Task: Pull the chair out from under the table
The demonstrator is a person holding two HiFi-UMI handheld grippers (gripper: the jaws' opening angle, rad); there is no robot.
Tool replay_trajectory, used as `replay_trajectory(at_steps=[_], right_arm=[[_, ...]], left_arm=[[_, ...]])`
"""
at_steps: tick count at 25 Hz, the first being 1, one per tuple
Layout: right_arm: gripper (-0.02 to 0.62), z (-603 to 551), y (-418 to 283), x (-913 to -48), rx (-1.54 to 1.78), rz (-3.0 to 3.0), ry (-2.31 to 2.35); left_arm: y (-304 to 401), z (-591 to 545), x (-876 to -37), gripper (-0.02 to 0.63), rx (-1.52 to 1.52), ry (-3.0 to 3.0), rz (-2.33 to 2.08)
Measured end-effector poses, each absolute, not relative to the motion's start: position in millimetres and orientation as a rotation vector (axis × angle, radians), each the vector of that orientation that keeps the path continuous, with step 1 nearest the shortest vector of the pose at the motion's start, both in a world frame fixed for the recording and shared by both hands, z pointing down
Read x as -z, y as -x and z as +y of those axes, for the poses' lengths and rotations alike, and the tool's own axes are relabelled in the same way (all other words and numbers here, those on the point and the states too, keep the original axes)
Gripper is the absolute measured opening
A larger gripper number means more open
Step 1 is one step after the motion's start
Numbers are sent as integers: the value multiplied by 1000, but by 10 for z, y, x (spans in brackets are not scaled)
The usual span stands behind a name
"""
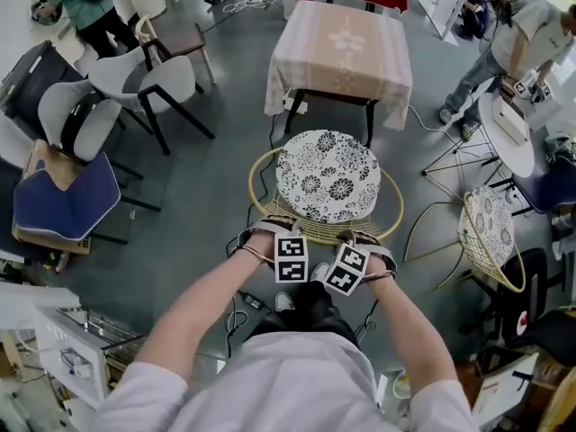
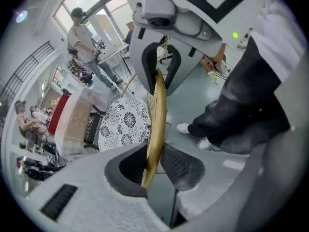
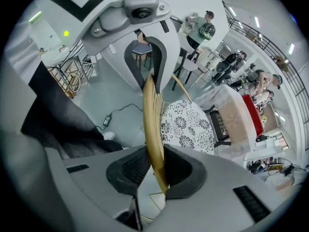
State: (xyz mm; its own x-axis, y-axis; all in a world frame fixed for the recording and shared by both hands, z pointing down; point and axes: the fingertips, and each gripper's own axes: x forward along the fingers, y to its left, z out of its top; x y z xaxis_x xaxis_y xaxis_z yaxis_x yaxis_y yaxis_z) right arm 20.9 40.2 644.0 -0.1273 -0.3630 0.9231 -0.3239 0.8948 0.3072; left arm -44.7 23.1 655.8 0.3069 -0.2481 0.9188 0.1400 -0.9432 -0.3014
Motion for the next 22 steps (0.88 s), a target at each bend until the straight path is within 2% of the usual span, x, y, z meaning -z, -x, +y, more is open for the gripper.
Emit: replay_trajectory(at_steps=[9, 16, 22], right_arm=[[80, 450, -256, -6259, -16, -1766, -633], [83, 463, -236, -6072, -78, -1802, -763], [71, 449, -153, -5799, -190, -1893, -942]], left_arm=[[473, 219, -6481, 117, 1656, 2423, 249], [505, 230, -6340, 120, 1616, 2500, 363], [410, 331, -5946, 120, 1385, 2802, 603]])
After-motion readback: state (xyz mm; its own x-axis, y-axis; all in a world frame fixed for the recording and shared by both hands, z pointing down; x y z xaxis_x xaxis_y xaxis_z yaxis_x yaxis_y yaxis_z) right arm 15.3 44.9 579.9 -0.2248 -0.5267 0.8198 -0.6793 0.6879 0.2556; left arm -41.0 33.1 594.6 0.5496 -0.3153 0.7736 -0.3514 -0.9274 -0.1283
